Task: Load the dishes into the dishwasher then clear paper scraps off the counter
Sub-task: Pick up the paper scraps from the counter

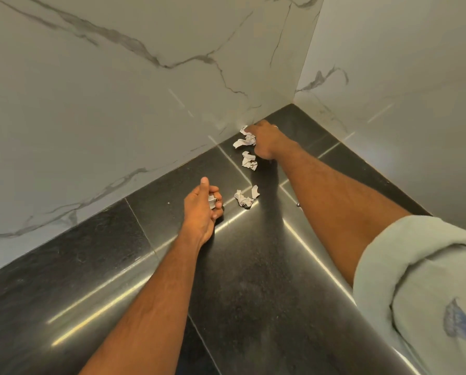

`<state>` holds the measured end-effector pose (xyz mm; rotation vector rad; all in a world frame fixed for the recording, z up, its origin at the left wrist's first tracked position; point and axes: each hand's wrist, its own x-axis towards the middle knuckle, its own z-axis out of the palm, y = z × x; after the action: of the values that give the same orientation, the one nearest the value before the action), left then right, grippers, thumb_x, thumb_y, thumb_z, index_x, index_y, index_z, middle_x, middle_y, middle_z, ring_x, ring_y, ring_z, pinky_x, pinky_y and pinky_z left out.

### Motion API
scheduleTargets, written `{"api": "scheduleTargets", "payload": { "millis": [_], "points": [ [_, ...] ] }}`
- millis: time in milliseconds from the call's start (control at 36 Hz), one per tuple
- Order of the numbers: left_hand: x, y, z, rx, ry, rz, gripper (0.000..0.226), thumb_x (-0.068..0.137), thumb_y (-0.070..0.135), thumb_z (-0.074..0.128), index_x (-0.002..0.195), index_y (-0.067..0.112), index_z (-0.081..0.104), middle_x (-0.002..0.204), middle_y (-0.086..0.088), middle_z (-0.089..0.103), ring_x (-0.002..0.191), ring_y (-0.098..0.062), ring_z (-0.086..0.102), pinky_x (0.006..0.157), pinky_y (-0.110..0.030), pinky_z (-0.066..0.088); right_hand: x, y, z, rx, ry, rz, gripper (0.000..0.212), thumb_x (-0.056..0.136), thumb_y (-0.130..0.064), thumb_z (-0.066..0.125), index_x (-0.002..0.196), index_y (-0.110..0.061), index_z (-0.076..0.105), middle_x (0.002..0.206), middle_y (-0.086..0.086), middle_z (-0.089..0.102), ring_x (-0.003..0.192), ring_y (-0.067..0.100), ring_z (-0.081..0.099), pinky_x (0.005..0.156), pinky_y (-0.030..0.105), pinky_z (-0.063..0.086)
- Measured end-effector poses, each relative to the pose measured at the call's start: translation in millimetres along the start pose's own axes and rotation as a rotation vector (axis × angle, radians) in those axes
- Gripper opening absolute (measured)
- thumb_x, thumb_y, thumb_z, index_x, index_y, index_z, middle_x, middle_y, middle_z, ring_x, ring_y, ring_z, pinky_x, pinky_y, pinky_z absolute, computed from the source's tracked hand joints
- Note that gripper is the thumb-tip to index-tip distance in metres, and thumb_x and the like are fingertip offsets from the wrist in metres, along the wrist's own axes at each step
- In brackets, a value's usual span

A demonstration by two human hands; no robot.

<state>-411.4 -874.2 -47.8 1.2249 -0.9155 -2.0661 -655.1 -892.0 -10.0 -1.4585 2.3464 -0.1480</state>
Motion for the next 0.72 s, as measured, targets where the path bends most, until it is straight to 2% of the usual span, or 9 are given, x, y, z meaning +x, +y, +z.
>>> {"api": "scheduleTargets", "payload": {
  "millis": [111, 167, 222, 306, 417, 500, 583, 722],
  "points": [
    [-0.5, 1.3, 1.9, 0.035, 0.005, 0.001, 0.035, 0.104, 0.037, 0.049, 0.094, 0.005, 0.057, 0.068, -0.005, 0.055, 0.053, -0.012, 0.046, 0.040, -0.021, 0.032, 9.6, -2.7, 10.4, -0.121, -0.060, -0.087, 0.063, 0.097, -0.011, 0.056, 0.155, -0.024, 0.034, 0.160, 0.013, 0.025, 0.141, 0.041, 0.031, 0.115, 0.050, 0.034],
    [0.2, 3.2, 1.4, 0.049, 0.006, -0.002, 0.035, 0.104, 0.038, 0.049, 0.095, 0.005, 0.058, 0.068, -0.005, 0.056, 0.053, -0.012, 0.046, 0.040, -0.022, 0.032, 4.1, -7.5, 11.0, -0.171, -0.048, -0.116, 0.057, 0.099, -0.014, 0.054, 0.153, -0.021, 0.037, 0.156, 0.015, 0.034, 0.137, 0.037, 0.039, 0.112, 0.042, 0.036],
    [2.8, 3.6, -0.9, 0.063, 0.008, -0.006, 0.036, 0.103, 0.039, 0.049, 0.095, 0.005, 0.058, 0.070, -0.005, 0.056, 0.054, -0.013, 0.047, 0.040, -0.022, 0.033, -10.4, -12.7, 10.9, -0.176, -0.008, -0.129, 0.048, 0.100, -0.011, 0.052, 0.147, -0.016, 0.048, 0.145, 0.017, 0.046, 0.129, 0.034, 0.048, 0.105, 0.037, 0.038],
    [7.1, 2.8, -3.0, 0.073, 0.001, -0.001, 0.037, 0.103, 0.040, 0.050, 0.094, 0.005, 0.059, 0.070, -0.006, 0.057, 0.054, -0.013, 0.048, 0.040, -0.022, 0.033, -46.0, -17.5, 21.6, -0.167, 0.051, -0.178, 0.040, 0.096, -0.006, 0.052, 0.134, -0.016, 0.061, 0.130, 0.013, 0.057, 0.116, 0.032, 0.055, 0.097, 0.036, 0.046],
    [7.5, 1.2, 0.0, 0.071, -0.010, 0.033, 0.036, 0.104, 0.038, 0.050, 0.089, 0.006, 0.058, 0.067, -0.006, 0.055, 0.052, -0.013, 0.046, 0.039, -0.022, 0.031, -105.2, -14.0, 58.6, -0.101, 0.087, -0.252, 0.051, 0.086, 0.006, 0.052, 0.124, -0.023, 0.069, 0.121, 0.001, 0.064, 0.103, 0.027, 0.055, 0.087, 0.034, 0.050],
    [3.4, -4.6, 4.5, 0.169, 0.015, 0.088, 0.034, 0.104, 0.037, 0.052, 0.089, 0.007, 0.059, 0.066, -0.004, 0.056, 0.052, -0.012, 0.047, 0.040, -0.023, 0.032, -153.2, -13.3, 82.6, -0.010, 0.115, -0.267, 0.062, 0.078, 0.013, 0.052, 0.121, -0.028, 0.070, 0.114, -0.004, 0.067, 0.100, 0.024, 0.055, 0.084, 0.038, 0.053],
    [-7.2, -13.4, 8.5, 0.239, 0.032, 0.127, 0.029, 0.103, 0.034, 0.055, 0.088, 0.009, 0.059, 0.065, -0.001, 0.056, 0.051, -0.011, 0.046, 0.040, -0.023, 0.033, -184.1, -9.6, 93.9, 0.112, 0.142, -0.213, 0.065, 0.074, 0.016, 0.054, 0.122, -0.025, 0.070, 0.112, 0.000, 0.068, 0.102, 0.025, 0.058, 0.090, 0.037, 0.050],
    [-34.5, -24.2, 1.7, 0.223, 0.029, 0.055, 0.031, 0.104, 0.036, 0.051, 0.089, 0.010, 0.058, 0.067, -0.002, 0.055, 0.052, -0.010, 0.045, 0.042, -0.024, 0.032, -211.9, -5.6, 90.3, 0.246, 0.130, -0.055, 0.059, 0.080, 0.007, 0.059, 0.126, -0.029, 0.067, 0.124, -0.002, 0.064, 0.118, 0.019, 0.056, 0.102, 0.035, 0.047]
  ]
}}
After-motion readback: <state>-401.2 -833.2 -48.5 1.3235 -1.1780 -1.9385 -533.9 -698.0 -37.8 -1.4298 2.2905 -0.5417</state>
